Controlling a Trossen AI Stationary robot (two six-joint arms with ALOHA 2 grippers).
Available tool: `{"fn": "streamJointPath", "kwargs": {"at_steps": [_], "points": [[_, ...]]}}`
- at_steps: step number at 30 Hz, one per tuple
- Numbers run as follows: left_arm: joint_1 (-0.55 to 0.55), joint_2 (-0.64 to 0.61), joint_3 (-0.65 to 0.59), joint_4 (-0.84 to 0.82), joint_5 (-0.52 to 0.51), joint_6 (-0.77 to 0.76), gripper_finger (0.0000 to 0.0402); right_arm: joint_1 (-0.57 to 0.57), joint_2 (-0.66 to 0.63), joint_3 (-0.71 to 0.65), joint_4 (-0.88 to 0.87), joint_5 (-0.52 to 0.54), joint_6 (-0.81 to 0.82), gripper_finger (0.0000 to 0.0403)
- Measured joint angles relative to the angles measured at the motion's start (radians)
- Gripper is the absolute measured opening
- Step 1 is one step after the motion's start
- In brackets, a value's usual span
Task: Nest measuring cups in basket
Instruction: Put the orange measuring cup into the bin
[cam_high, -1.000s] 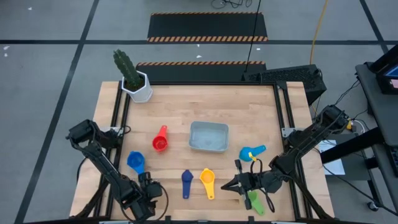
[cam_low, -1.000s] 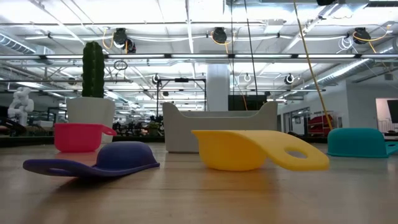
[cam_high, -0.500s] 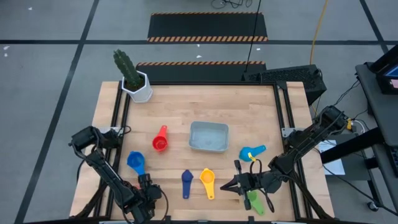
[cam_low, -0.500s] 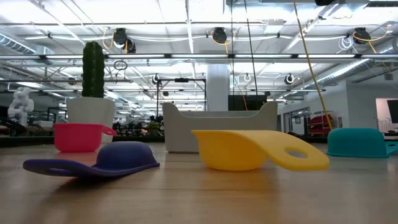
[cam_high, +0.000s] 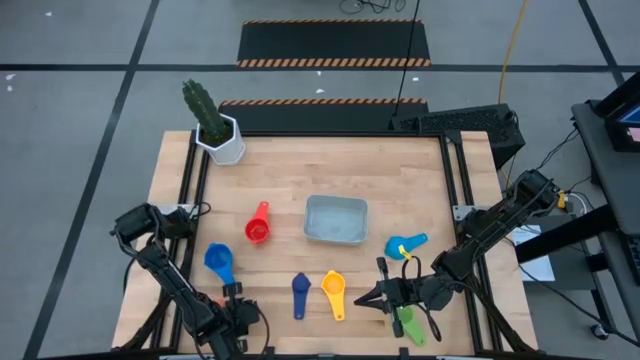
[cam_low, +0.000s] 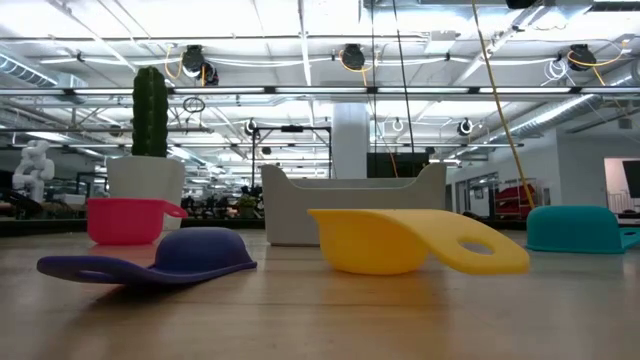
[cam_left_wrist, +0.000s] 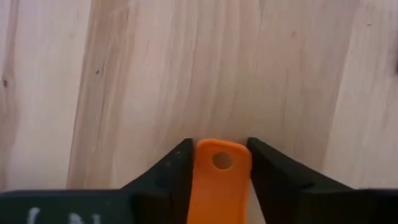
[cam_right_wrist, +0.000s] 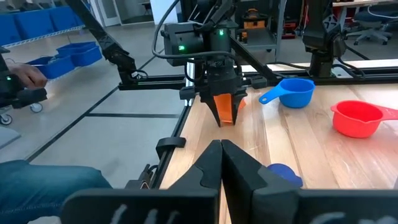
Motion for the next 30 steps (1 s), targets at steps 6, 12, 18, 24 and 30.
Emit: {"fn": "streamJointPath", "kwargs": {"at_steps": [6, 12, 18, 24, 30], "points": [[0.001, 0.0, -0.002, 0.0, -0.011, 0.03, 0.012, 0.0, 0.0, 0.0, -0.001, 0.0, -0.003, 0.0], [0.002, 0.0, -0.002, 0.011, -0.014, 0.053, 0.0111, 0.0, 0.0, 0.0, -0.001, 0.0, -0.003, 0.0], [0.003, -0.001, -0.001, 0.01, -0.027, 0.07, 0.0054, 0.0, 0.0, 0.0, -0.001, 0.0, -0.003, 0.0], [0.01, -0.001, 0.021, -0.007, -0.03, 0.146, 0.0009, 0.0, 0.0, 0.0, -0.002, 0.0, -0.004, 0.0], [0.033, -0.025, 0.057, -0.012, 0.003, 0.206, 0.0008, 0.0, 0.0, 0.0, -0.004, 0.0, -0.004, 0.0]]}}
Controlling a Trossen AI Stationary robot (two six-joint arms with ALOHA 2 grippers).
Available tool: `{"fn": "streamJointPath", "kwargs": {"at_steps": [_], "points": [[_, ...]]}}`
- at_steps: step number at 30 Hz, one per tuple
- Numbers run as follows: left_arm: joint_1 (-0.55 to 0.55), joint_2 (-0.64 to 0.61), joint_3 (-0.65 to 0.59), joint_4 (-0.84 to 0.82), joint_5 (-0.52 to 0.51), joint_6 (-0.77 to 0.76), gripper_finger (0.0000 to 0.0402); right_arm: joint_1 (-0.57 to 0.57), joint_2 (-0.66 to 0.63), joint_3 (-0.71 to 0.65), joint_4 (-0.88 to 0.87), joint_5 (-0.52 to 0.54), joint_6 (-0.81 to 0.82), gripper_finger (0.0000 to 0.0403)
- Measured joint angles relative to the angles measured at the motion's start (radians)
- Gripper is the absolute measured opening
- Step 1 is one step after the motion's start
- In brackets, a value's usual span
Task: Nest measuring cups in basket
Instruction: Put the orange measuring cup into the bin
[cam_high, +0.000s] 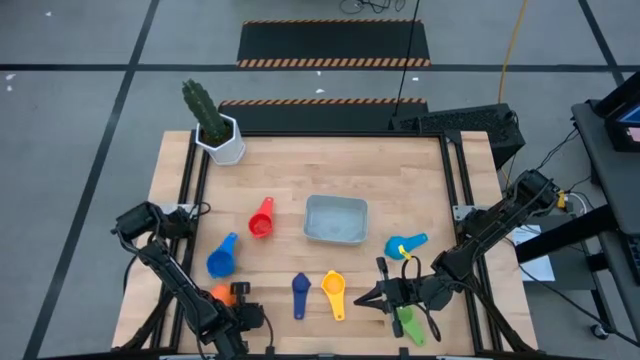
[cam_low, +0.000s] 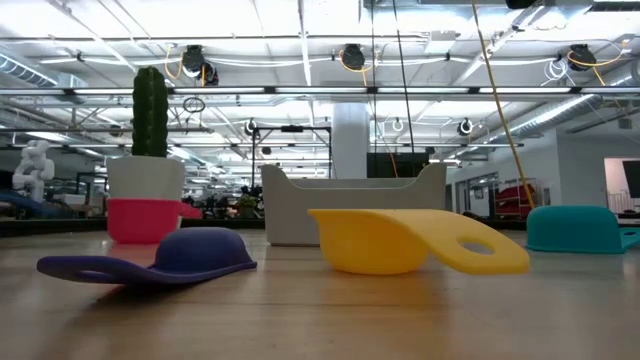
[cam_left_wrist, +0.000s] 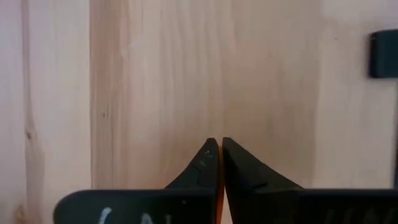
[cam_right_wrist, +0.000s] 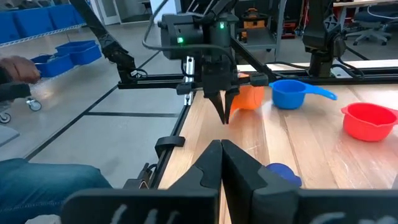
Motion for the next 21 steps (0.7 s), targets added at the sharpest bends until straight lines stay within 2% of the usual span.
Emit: {"fn": "streamJointPath", "kwargs": {"at_steps": [8, 13, 21], "points": [[0.018, -0.006, 0.017, -0.013, -0.004, 0.022, 0.0006, 0.0, 0.0, 0.0, 0.0, -0.001, 0.0, 0.0], [0.048, -0.007, 0.088, -0.036, -0.035, 0.094, 0.0006, 0.0, 0.0, 0.0, -0.008, -0.001, -0.003, 0.0], [0.101, -0.008, 0.268, -0.168, -0.262, 0.166, 0.0005, 0.0, 0.0, 0.0, -0.007, 0.0, -0.004, 0.0]]}}
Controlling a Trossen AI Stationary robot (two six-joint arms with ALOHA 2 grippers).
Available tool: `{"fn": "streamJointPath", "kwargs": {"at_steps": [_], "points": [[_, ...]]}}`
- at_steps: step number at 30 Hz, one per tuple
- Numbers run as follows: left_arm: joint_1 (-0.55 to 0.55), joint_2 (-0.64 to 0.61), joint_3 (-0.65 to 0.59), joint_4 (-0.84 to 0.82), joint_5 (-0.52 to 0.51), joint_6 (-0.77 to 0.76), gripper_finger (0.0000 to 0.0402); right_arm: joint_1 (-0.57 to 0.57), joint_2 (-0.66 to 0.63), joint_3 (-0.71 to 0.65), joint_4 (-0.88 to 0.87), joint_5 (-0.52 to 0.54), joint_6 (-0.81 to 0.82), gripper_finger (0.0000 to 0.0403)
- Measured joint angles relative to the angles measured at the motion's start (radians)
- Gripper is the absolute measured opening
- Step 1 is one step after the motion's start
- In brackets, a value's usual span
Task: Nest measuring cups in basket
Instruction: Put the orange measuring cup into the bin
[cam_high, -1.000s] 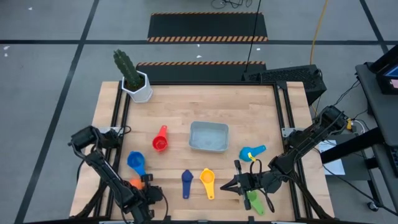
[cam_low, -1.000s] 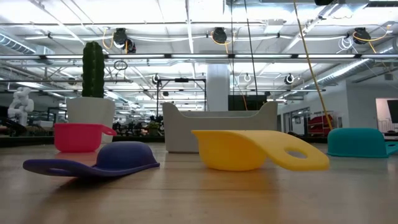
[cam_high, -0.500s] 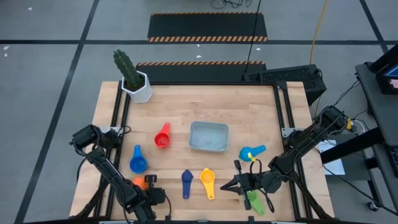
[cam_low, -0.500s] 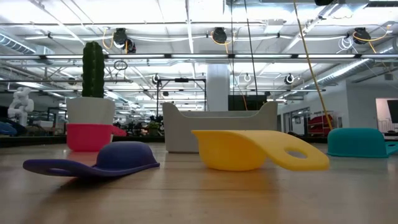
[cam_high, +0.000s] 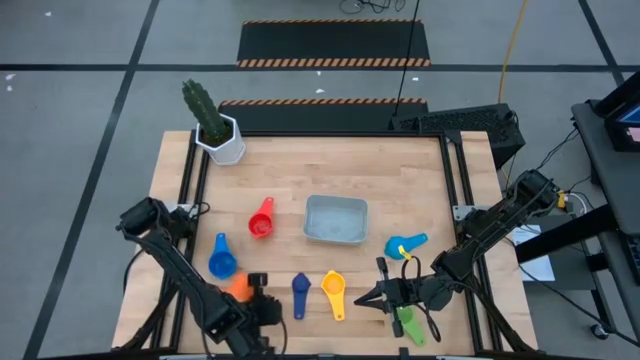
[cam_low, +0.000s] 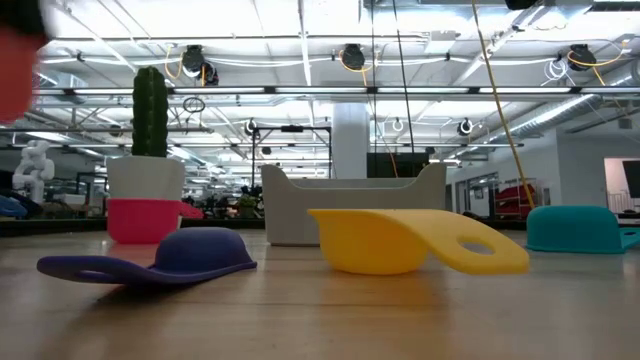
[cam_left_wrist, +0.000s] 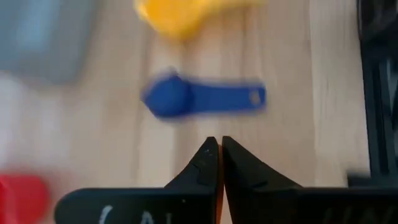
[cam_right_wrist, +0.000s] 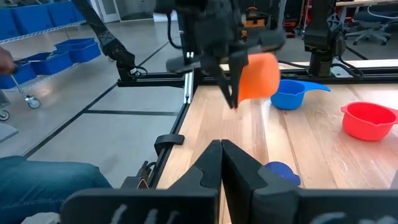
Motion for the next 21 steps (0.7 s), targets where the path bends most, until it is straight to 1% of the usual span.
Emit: {"fn": "streamJointPath", "kwargs": {"at_steps": [4, 8, 12, 14, 17, 19, 21], "points": [[0.019, 0.0, 0.059, -0.001, -0.131, 0.066, 0.0006, 0.0, 0.0, 0.0, 0.0, 0.0, 0.0, 0.0], [0.037, -0.001, 0.092, 0.009, -0.267, 0.1, 0.0009, 0.0, 0.0, 0.0, -0.007, 0.005, 0.001, 0.0], [0.063, -0.001, 0.099, 0.065, -0.358, 0.155, 0.0005, 0.0, 0.0, 0.0, -0.028, 0.01, 0.003, 0.0], [0.078, -0.001, 0.099, 0.099, -0.372, 0.189, 0.0007, 0.0, 0.0, 0.0, -0.054, 0.035, 0.004, 0.0], [0.103, -0.001, 0.099, 0.185, -0.359, 0.281, 0.0005, 0.0, 0.0, 0.0, -0.111, 0.08, 0.029, 0.0], [0.124, -0.001, 0.099, 0.261, -0.305, 0.374, 0.0005, 0.0, 0.0, 0.0, -0.16, 0.086, 0.063, 0.0], [0.151, -0.001, 0.099, 0.337, -0.229, 0.457, 0.0005, 0.0, 0.0, 0.0, -0.216, 0.086, 0.091, 0.0]]}}
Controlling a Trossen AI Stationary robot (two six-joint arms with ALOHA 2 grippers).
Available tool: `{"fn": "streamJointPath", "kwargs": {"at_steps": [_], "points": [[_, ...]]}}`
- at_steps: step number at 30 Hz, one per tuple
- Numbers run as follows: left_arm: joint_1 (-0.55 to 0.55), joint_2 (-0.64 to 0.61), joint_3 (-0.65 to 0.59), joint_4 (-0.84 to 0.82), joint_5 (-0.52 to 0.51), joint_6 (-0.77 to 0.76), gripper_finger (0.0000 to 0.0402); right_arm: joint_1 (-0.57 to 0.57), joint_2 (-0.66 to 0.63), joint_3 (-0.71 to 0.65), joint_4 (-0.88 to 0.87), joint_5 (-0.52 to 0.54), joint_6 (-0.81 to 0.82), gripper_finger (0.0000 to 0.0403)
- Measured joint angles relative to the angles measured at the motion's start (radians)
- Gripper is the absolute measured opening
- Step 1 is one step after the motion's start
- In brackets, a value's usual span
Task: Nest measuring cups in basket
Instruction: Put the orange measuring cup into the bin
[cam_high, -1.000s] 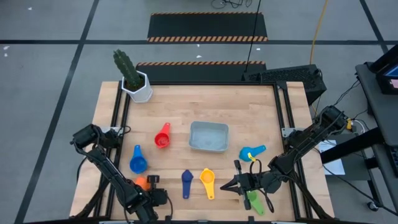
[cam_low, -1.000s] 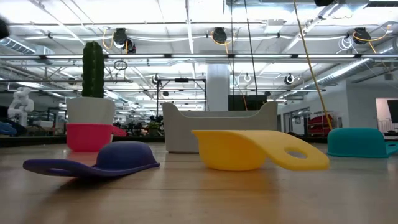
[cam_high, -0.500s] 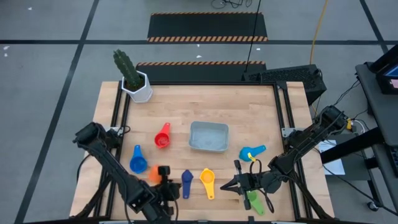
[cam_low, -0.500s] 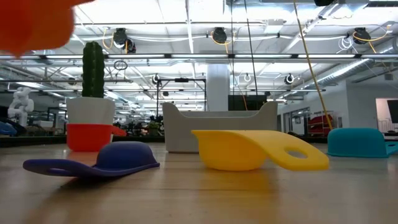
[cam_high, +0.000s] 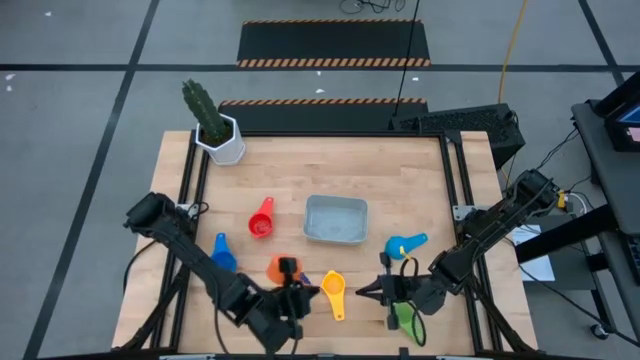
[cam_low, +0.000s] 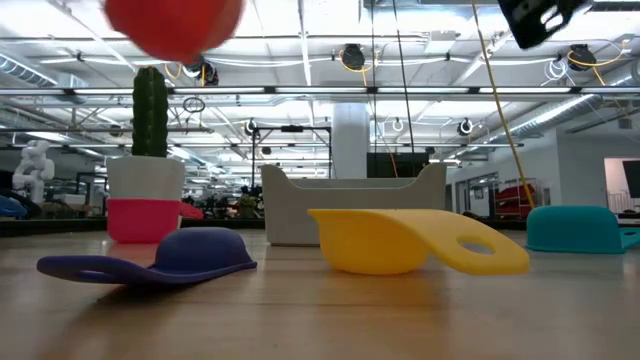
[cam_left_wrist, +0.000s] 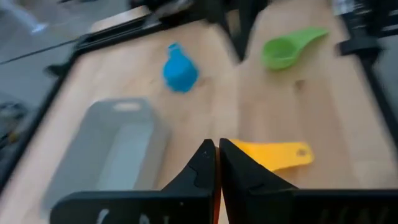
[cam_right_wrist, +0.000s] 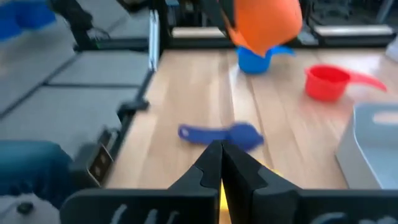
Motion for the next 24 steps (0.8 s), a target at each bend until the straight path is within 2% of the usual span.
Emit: {"fn": "streamJointPath", "kwargs": {"at_steps": [7, 16, 19, 24], "points": [[0.111, -0.001, 0.0, 0.15, 0.259, 0.144, 0.0005, -0.005, 0.0, 0.0, -0.137, 0.047, 0.002, 0.0], [0.218, -0.001, 0.0, 0.224, 0.508, 0.256, 0.001, -0.07, 0.0, 0.0, -0.146, 0.05, -0.205, 0.0], [0.247, -0.002, 0.0, 0.183, 0.564, 0.275, 0.0005, -0.095, -0.004, 0.0, -0.186, 0.048, -0.262, 0.0], [0.294, -0.002, 0.0, 0.114, 0.563, 0.259, 0.0011, -0.123, -0.038, 0.0, -0.29, 0.045, -0.253, 0.0]]}}
